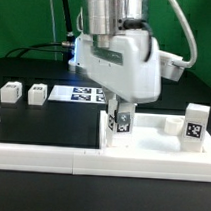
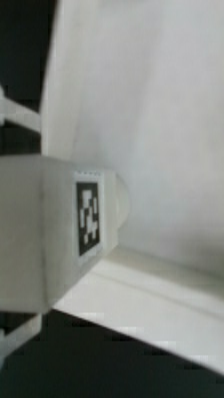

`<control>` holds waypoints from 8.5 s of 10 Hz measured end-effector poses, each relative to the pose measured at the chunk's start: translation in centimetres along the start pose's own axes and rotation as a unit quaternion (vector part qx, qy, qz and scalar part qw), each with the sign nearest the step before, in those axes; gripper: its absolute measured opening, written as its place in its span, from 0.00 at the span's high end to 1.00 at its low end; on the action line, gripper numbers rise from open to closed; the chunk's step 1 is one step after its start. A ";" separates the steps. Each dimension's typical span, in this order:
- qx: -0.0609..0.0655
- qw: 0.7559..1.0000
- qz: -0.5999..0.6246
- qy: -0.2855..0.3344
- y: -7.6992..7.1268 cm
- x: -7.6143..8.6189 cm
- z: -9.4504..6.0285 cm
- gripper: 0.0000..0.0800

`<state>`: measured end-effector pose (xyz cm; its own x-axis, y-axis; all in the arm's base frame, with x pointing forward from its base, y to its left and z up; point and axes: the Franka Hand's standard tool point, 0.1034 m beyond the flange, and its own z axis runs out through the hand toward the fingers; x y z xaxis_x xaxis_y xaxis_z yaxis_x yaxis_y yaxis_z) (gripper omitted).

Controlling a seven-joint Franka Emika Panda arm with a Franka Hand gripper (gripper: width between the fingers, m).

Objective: Assemble square table

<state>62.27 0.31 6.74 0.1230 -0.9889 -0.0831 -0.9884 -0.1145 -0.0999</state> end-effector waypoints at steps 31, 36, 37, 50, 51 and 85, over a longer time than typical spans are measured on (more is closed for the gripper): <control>-0.001 0.984 0.177 -0.026 -0.1 -0.1 0.0 0.64; -0.002 0.955 0.294 -0.029 0.0 0.1 0.0 0.62; -0.005 0.954 0.298 -0.024 0.1 0.1 0.0 0.62; 0.005 0.961 0.276 -0.027 1.6 -1.2 -2.1 0.19; 0.005 0.961 0.276 -0.027 1.6 -1.2 -2.0 0.19; -0.008 0.818 -0.575 0.010 5.4 2.6 0.8 0.19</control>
Offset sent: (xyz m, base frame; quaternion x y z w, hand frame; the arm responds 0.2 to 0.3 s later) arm 0.0000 0.0000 0.0000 0.0000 0.0000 0.1938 0.9810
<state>57.35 -2.81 5.16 0.9708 -0.2283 0.0737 -0.2217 -0.9712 -0.0879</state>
